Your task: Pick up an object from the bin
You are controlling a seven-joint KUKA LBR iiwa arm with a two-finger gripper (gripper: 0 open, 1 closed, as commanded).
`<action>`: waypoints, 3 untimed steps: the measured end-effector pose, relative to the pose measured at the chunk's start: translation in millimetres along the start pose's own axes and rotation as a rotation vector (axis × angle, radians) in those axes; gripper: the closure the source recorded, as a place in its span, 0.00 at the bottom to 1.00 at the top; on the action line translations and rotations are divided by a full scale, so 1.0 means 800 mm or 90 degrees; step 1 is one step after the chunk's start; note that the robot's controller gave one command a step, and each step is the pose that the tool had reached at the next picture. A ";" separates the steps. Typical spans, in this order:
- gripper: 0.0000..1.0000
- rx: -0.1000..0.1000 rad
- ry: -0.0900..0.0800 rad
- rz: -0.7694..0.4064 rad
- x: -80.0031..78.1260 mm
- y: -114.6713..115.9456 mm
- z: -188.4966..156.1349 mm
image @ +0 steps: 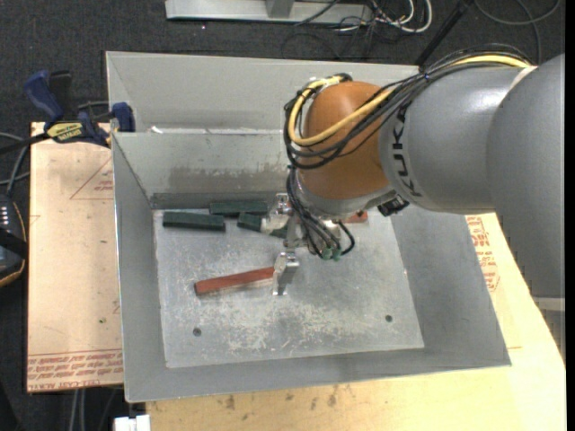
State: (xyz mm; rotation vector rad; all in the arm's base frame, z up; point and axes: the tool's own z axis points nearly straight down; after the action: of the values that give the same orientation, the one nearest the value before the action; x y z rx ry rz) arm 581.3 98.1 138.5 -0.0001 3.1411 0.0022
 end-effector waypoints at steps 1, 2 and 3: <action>0.00 0.000 0.000 0.000 0.000 0.000 0.000; 1.00 -0.004 -0.013 0.037 -0.003 0.031 0.074; 1.00 -0.004 -0.013 0.037 -0.003 0.031 0.074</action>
Offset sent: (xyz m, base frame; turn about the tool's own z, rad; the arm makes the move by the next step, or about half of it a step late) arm -0.0052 0.0227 -0.0685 0.0573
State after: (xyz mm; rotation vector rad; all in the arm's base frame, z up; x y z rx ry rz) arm 583.4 123.0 79.3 0.0903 3.1191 0.0116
